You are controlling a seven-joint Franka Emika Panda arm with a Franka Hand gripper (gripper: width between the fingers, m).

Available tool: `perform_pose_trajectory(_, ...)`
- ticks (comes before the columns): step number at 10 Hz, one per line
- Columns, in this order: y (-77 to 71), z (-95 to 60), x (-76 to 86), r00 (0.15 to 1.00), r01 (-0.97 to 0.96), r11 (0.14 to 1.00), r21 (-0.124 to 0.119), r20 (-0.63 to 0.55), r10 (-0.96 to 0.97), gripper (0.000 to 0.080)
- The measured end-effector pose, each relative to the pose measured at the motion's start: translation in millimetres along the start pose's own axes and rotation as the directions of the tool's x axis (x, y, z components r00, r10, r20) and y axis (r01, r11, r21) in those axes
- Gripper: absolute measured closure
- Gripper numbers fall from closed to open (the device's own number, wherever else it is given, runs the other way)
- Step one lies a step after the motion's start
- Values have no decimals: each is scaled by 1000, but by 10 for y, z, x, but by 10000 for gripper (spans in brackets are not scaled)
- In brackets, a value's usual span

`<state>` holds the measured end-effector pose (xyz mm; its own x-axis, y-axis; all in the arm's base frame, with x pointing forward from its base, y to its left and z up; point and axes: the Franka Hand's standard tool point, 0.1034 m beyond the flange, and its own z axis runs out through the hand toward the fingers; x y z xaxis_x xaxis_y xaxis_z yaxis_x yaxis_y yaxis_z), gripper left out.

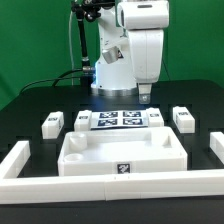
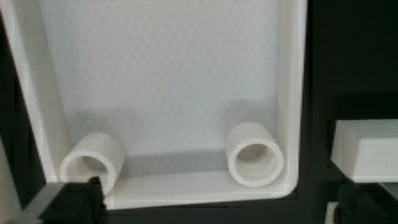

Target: Assemble desk

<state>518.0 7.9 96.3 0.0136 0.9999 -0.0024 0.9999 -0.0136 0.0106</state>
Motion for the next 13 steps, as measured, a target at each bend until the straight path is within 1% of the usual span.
perform_pose_trajectory(2,-236,275,-191,1000,29,999,23,-7,-29,150)
perform_pose_trajectory(3,-292,412,-238,1000,18,999,35,-12,-17,150)
perform_pose_trajectory(4,-325,574,-256,1000,10,999,34,-19,-9,150)
perform_pose_trajectory(5,-374,727,-260,1000,5,999,46,-25,-4,150)
perform_pose_trajectory(6,-386,823,-267,1000,-1,999,32,-30,2,150)
perform_pose_trajectory(7,-400,857,-296,999,-10,999,34,-31,12,150)
perform_pose_trajectory(8,-396,852,-296,999,-11,999,34,-31,12,197)
perform_pose_trajectory(9,-399,856,-298,999,-12,999,35,-31,13,197)
perform_pose_trajectory(10,-400,858,-299,999,-12,999,36,-31,13,390)
perform_pose_trajectory(11,-400,858,-300,999,-12,999,36,-31,13,390)
perform_pose_trajectory(12,-401,859,-300,999,-12,999,36,-31,13,573)
perform_pose_trajectory(13,-402,860,-300,999,-12,999,36,-31,13,573)
